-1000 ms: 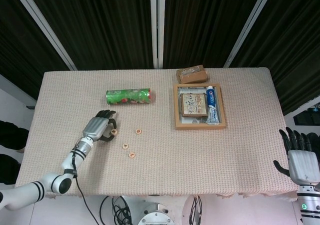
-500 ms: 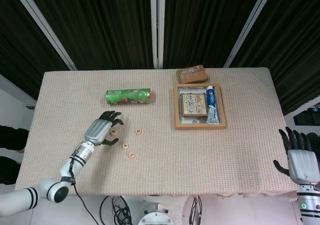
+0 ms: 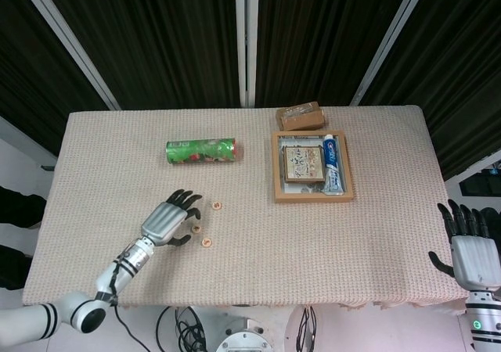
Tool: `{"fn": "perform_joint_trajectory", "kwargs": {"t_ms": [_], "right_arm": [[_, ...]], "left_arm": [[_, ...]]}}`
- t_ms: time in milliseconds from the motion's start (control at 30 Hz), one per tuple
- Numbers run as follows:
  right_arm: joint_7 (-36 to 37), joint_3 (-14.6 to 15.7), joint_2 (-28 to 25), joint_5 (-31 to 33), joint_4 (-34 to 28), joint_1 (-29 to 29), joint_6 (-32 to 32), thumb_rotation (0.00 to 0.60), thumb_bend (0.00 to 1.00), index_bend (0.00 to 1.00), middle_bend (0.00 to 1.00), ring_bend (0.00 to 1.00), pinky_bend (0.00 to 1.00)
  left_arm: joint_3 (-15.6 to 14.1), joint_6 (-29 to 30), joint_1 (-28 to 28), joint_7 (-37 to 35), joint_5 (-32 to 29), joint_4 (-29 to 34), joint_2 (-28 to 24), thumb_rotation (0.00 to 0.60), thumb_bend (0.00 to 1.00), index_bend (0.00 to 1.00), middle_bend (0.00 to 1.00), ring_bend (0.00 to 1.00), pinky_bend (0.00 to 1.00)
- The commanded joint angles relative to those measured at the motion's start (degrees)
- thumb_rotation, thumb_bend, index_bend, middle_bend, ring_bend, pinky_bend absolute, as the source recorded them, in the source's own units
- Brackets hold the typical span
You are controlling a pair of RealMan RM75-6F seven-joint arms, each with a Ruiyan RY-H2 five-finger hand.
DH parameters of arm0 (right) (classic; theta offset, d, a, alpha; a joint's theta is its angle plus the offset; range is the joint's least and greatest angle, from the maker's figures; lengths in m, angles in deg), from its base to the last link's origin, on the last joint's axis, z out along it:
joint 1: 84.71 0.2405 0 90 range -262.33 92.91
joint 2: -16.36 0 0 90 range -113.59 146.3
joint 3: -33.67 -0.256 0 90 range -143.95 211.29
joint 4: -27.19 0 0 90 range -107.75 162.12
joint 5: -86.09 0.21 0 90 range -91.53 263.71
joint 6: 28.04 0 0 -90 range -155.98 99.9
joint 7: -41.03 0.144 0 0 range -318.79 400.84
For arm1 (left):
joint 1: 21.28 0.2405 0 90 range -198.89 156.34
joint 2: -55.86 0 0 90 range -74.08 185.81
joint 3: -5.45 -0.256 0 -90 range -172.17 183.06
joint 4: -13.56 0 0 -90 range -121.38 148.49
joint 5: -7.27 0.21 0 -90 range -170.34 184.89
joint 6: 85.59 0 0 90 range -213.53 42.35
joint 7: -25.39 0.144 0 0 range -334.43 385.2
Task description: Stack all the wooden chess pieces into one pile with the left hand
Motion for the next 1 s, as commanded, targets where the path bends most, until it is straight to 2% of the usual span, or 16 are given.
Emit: {"fn": "perform_joint_trajectory", "kwargs": {"t_ms": [33,533,1000], "right_arm": [[0.2,0.0,0.0,0.0,0.1,0.0,0.1,0.6,0.15,0.0,0.0,0.0,0.0],[0.3,-0.2,-0.3,0.5,0.1,-0.1,0.1,0.6,0.15,0.0,0.0,0.0,0.0],[0.7,-0.3,-0.2,0.8,0.5,0.0,0.6,0.6,0.15,0.0,0.0,0.0,0.0]], "left_arm": [[-0.3,-0.3,-0.1,-0.2,0.0,-1.1,0.6,0.6,0.27,0.38,0.07,0.0,0.01],[-1.1,-2.0,-1.4,-5.9,3.0,-9.0,4.9,0.6,0.27,0.39,0.07,0.0,0.01],[-0.9,-2.2,-1.8,-7.5,3.4,-11.1,5.9,0.6,0.27,0.44,0.07,0.0,0.01]]}}
